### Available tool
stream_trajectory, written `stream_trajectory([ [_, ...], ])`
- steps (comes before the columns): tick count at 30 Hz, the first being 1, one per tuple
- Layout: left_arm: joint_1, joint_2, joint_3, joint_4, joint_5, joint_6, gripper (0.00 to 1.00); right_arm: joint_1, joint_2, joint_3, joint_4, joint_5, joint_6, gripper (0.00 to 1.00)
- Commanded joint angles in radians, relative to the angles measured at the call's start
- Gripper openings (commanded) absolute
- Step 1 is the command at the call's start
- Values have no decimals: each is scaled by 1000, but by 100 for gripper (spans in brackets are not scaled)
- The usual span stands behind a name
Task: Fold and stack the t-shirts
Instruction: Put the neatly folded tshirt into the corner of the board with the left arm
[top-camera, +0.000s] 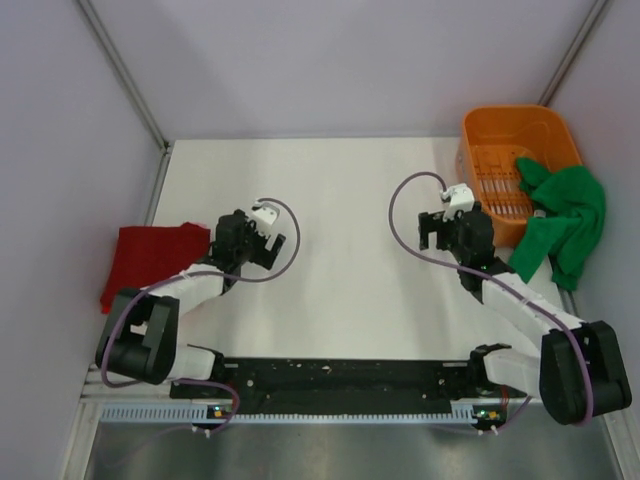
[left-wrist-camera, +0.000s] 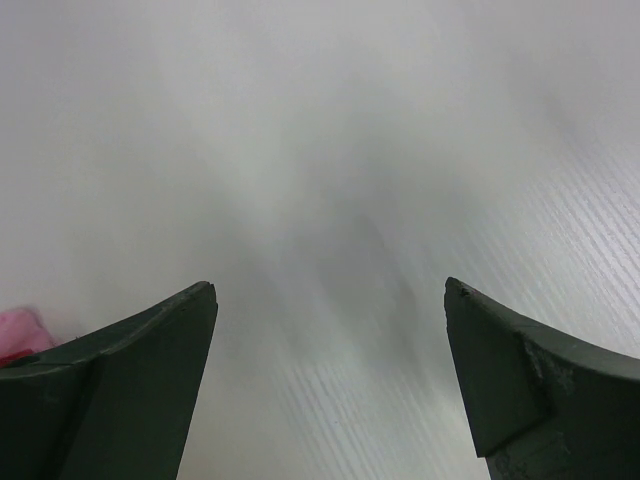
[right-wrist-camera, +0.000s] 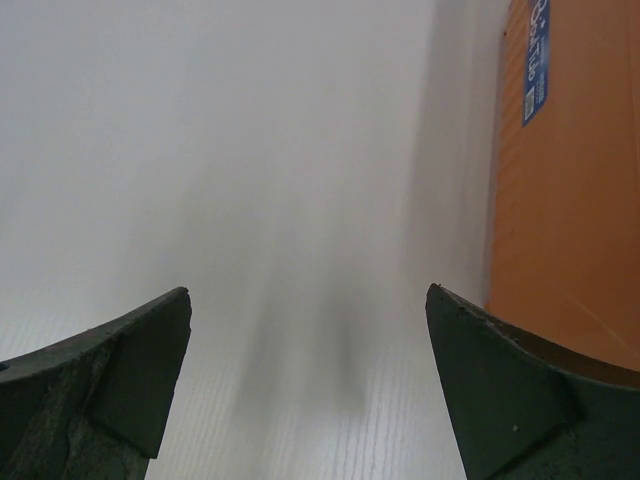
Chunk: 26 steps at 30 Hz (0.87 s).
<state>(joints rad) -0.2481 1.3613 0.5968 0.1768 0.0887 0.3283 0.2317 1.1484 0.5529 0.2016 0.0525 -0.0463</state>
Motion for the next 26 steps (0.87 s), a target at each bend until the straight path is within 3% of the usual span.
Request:
stream_trajectory([
  [1,7,31,-80,377,23,-45,99,-12,-18,-102,346,67,-56,99],
  [11,41,39,-97,432,49,-52,99,-20,30,-217,502,130,-86,99],
  [26,41,62,-66,405,36,-51,99,-20,79,-216,513,124,-78,99],
])
